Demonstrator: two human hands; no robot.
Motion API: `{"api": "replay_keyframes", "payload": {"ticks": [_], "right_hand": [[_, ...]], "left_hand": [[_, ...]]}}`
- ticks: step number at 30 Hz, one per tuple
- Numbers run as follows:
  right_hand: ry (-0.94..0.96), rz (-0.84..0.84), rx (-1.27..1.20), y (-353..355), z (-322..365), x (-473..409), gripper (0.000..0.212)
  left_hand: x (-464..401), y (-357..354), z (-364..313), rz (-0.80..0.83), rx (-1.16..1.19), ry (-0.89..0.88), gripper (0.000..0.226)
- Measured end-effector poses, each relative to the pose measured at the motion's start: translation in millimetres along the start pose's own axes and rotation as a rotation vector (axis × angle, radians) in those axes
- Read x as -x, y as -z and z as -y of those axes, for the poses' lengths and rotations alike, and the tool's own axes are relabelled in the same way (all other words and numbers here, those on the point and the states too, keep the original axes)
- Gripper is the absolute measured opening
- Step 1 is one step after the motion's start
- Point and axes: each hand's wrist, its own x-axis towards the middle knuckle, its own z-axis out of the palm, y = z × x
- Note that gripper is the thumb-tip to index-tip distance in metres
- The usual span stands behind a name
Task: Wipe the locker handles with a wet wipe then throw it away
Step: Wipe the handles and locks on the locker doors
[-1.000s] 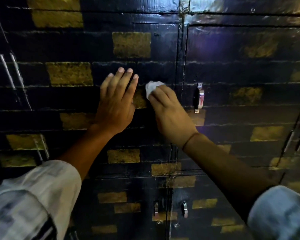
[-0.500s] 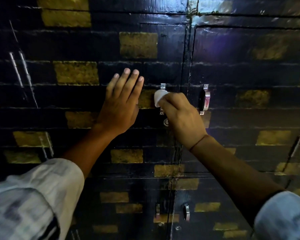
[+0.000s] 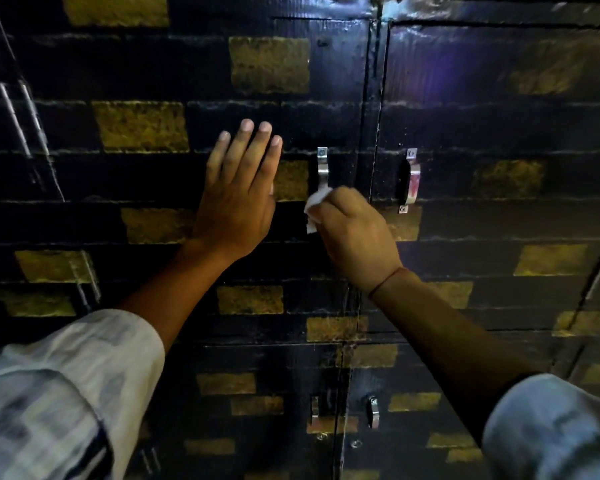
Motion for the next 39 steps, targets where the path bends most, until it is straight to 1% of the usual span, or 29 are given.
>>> {"api": "replay_keyframes", "payload": {"ticks": [2,4,6,8,9,11,12,14,18,20,22,25,26,28,30,31,32,34,35,36,39], "right_hand": [[-0.047,0.002,-0.056,-1.2,1.0,10.6,0.014],[-0.071,-0.063,-0.124,3.8,4.3,9.8,0.012],[-0.113,-0.095,-0.138,5.5,2.1,1.2,0.005],[-0.193,-0.083,-0.135,4.0,-3.3,-0.5,0.012],[-0.23,-0.091,-0.156,3.2,-6.0,1.9,0.011],[-0.315,-0.151,-0.232,4.7,-7.8,6.1,0.006],[-0.35,-0.185,-0.256,6.5,-6.9,5.0,0.014],[-0.323,-0.182,-0.245,8.1,-3.6,-3.9,0.028],[-0.202,-0.064,-0.126,1.5,-2.2,-8.0,0.033],[-0.168,-0.038,-0.04,1.8,-4.9,1.4,0.031],[-0.151,-0.061,-0.019,4.6,-10.9,-0.3,0.023],[-0.215,-0.21,-0.078,5.8,-18.7,-24.9,0.017],[-0.226,-0.229,-0.061,4.7,-17.9,-28.7,0.017],[-0.187,-0.164,0.018,0.1,-12.9,-21.6,0.012],[-0.125,-0.068,0.067,1.4,-11.6,-10.1,0.016],[-0.112,-0.064,0.064,4.7,-14.3,-11.6,0.016],[-0.132,-0.104,0.038,8.1,-16.7,-18.7,0.013],[-0.203,-0.245,-0.003,13.0,-21.1,-37.6,0.01],[-0.22,-0.259,-0.002,12.7,-20.3,-41.9,0.01],[-0.209,-0.223,0.026,11.1,-16.9,-39.7,0.009],[-0.124,-0.037,0.077,6.2,-10.3,-16.3,0.01]], "left_hand": [[2.2,1.4,1.0,0.016,0.018,-0.01,0.054],[4.4,2.1,0.5,0.019,0.014,-0.018,0.053],[5.2,1.1,-1.6,0.016,0.014,-0.005,0.053],[7.1,-0.4,-4.8,0.03,0.021,0.018,0.054],[8.6,-1.0,-7.2,0.032,0.013,0.026,0.054],[12.2,-0.7,-10.4,0.042,-0.003,0.032,0.055],[13.0,-1.1,-10.7,0.044,-0.006,0.031,0.055],[13.6,-1.6,-11.1,0.038,-0.015,0.03,0.055],[13.1,-3.0,-12.0,0.036,-0.006,0.038,0.056],[12.3,-1.3,-11.5,0.042,-0.005,0.041,0.057],[11.3,0.6,-10.2,0.056,0.007,0.05,0.059],[10.6,0.9,-12.0,0.071,0.009,0.056,0.061],[10.3,0.9,-12.7,0.077,0.004,0.06,0.061],[9.5,1.8,-12.7,0.098,0.0,0.062,0.062],[7.1,4.7,-11.5,0.115,-0.003,0.047,0.063],[4.4,6.4,-11.0,0.122,-0.007,0.032,0.064],[0.7,7.6,-10.9,0.127,-0.011,0.016,0.065],[-7.4,8.0,-12.8,0.129,-0.021,-0.007,0.066],[-10.1,7.5,-14.5,0.133,-0.029,-0.01,0.067],[-12.1,7.4,-16.1,0.141,-0.033,-0.008,0.068],[-12.9,8.5,-17.2,0.161,-0.037,0.002,0.068]]}}
